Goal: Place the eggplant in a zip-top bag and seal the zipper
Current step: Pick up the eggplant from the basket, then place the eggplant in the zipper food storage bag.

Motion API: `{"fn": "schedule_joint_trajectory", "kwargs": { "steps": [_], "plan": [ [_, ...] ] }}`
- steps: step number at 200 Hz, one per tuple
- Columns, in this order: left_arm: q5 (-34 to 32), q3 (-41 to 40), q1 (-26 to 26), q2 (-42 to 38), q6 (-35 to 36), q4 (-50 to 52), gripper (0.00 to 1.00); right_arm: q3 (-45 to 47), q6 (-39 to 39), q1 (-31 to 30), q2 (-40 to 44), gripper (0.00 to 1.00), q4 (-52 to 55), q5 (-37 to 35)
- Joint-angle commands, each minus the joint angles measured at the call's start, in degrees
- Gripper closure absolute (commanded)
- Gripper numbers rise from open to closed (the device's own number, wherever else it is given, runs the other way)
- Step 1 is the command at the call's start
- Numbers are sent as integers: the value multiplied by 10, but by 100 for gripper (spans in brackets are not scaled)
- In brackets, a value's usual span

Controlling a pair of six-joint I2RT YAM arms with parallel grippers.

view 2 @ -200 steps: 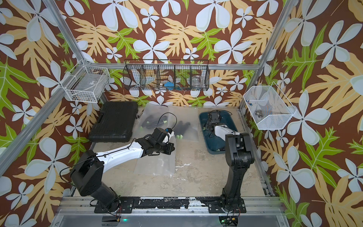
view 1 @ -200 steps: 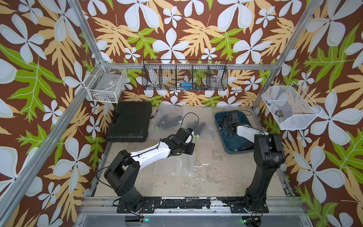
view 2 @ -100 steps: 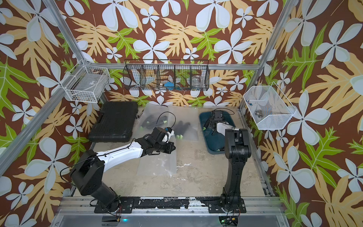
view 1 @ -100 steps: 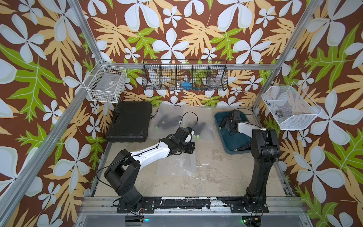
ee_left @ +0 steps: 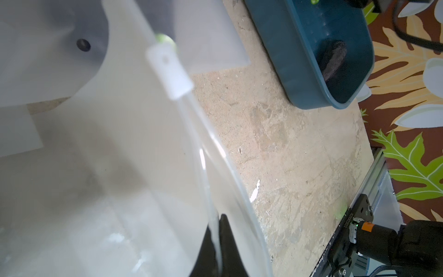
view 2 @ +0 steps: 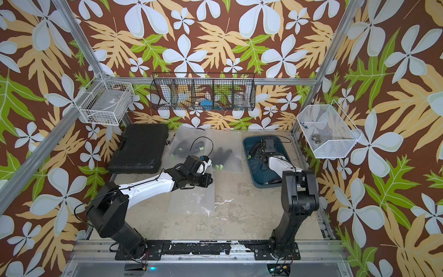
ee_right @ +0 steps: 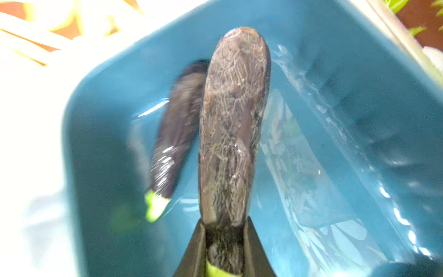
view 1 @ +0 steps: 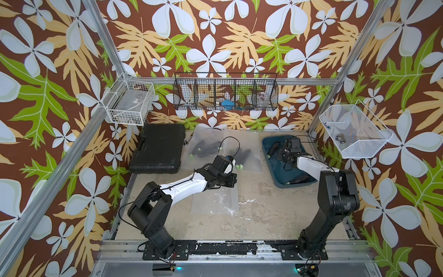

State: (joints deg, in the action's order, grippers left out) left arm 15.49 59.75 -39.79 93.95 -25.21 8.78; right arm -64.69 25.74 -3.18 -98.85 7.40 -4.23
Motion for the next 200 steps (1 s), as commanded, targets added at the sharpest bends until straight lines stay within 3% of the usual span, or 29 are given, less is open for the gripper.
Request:
{"fn": "schedule_joint_trajectory", "kwargs": {
  "steps": [1,22,65,120,167,200],
  "plan": [
    [-1,1,9,6,1,-17,100,23,6,-16,60,85,40,26],
    [0,2,9,9,-8,-25,100,37,11,-46,137,85,82,79],
    [2,-2,9,20,-21,-41,100,69,30,-124,299,87,136,266],
    [1,-5,9,29,-43,-57,99,132,62,-211,390,90,189,411],
    [-11,7,9,39,-48,-54,99,131,27,-253,390,91,290,415],
    [-12,20,9,54,-52,-49,99,164,34,-285,393,91,297,438]
  ]
}}
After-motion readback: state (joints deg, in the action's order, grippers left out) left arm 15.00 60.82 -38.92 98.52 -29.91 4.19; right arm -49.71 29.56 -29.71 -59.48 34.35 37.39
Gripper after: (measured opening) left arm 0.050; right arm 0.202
